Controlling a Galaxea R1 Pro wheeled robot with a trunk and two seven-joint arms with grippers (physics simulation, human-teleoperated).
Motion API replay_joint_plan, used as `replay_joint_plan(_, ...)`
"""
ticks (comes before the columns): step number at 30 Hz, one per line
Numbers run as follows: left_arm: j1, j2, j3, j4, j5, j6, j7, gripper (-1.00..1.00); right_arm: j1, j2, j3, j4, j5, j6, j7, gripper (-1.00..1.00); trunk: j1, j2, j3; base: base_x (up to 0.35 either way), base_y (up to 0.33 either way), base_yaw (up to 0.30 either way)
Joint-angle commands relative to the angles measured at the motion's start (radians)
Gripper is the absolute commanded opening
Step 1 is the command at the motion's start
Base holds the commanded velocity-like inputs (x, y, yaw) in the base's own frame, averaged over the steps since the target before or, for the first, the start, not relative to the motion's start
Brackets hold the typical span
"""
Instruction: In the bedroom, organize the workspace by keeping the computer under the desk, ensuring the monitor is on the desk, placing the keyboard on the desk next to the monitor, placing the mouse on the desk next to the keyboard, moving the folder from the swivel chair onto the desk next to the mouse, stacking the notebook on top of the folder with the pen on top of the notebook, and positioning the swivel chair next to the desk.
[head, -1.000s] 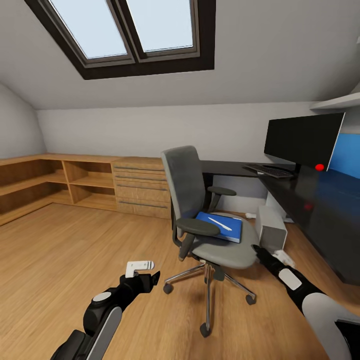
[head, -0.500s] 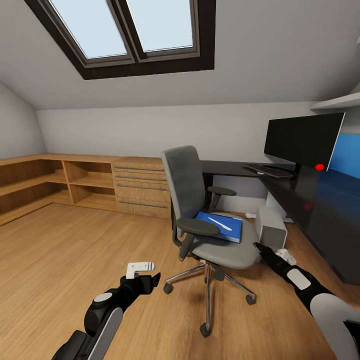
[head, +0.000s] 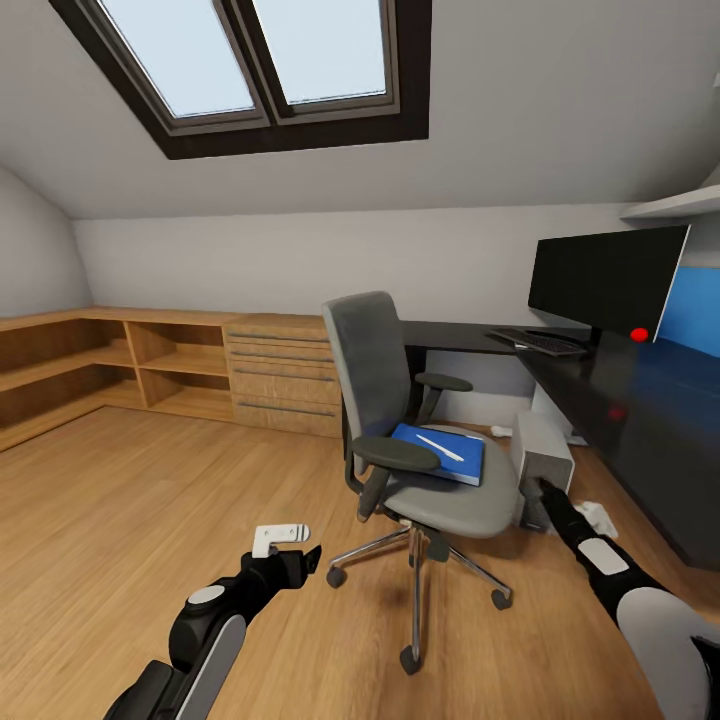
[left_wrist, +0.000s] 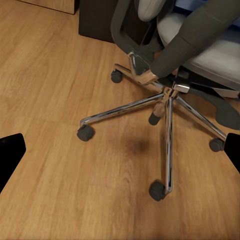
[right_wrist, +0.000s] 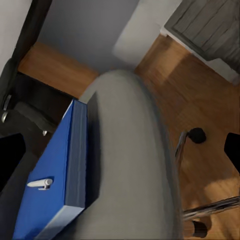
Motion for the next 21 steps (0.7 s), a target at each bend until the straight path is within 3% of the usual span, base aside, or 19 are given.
replay_joint_plan(1, -0.001, 0.001, -0.002, -0.001, 0.010, 0.003, 0.009, 1.00, -0.001, 0.013, -0.015, 0.002, -0.010, -0.055, -0.009, 1.00, 0.000, 0.000, -0.001, 0.000, 0.000, 0.000)
replay_joint_plan(7, -0.001, 0.001, -0.002, -0.001, 0.010, 0.003, 0.009, 1.00, -0.001, 0.065, -0.038, 0.004, -0.010, -0.270, -0.049, 1.00, 0.000, 0.000, -0.001, 0.000, 0.000, 0.000)
replay_joint_plan(15, -0.001, 0.001, -0.002, -0.001, 0.010, 0.003, 0.009, 1.00, -0.001, 0.081, -0.043, 0.008, -0.012, -0.324, -0.055, 1.00, 0.000, 0.000, -0.001, 0.000, 0.000, 0.000)
replay_joint_plan(21, -0.001, 0.001, -0.002, -0.001, 0.010, 0.003, 0.009, 1.00, -0.001, 0.128, -0.051, -0.001, -0.014, -0.330, -0.051, 1.00, 0.000, 0.000, -0.001, 0.000, 0.000, 0.000)
